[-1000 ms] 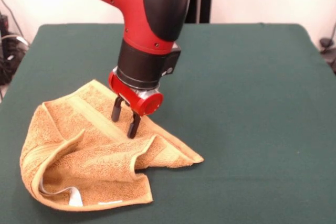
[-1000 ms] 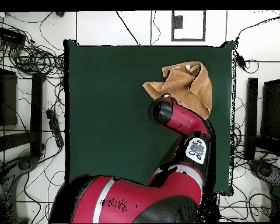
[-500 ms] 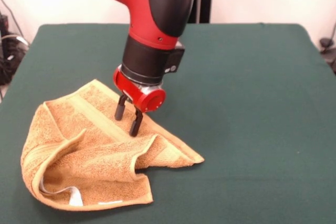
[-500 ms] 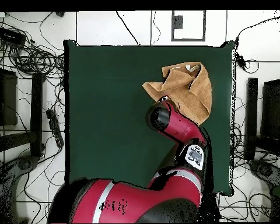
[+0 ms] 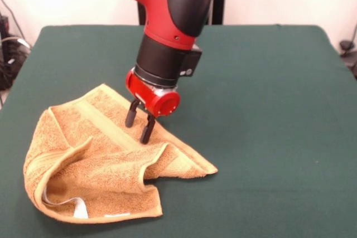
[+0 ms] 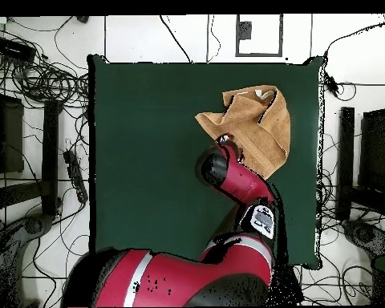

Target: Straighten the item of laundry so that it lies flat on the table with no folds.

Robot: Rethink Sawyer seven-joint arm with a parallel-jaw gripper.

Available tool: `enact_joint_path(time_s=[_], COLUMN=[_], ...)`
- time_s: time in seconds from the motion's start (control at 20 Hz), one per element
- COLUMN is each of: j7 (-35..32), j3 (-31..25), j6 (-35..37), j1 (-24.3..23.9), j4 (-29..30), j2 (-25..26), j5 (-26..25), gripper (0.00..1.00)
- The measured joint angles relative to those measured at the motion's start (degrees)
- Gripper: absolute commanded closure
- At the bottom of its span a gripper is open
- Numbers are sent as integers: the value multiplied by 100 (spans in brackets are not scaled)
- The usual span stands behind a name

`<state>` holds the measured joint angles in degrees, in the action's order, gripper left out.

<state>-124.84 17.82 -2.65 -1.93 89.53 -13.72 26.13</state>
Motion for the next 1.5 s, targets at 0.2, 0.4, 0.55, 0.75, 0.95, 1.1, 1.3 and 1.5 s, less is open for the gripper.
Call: enact_joint_path(time_s=[0.2,0.4,0.55,0.75,0.95,1.1,1.3,1.5], j7=[0,0,1,1,1,1,1,1], j3=[-131,-247,-372,-621,-769,-859,-876,-846], j6=[-316,-490,-642,-818,-892,-917,-966,-1049], j1=[-65,-134,-218,-424,-552,-627,-633,-504], j4=[153,271,361,528,620,671,696,736], j2=[-51,-114,-162,-284,-357,-398,-404,-390], j5=[6,8,7,8,11,11,21,233], gripper=[0,0,0,0,0,0,0,0])
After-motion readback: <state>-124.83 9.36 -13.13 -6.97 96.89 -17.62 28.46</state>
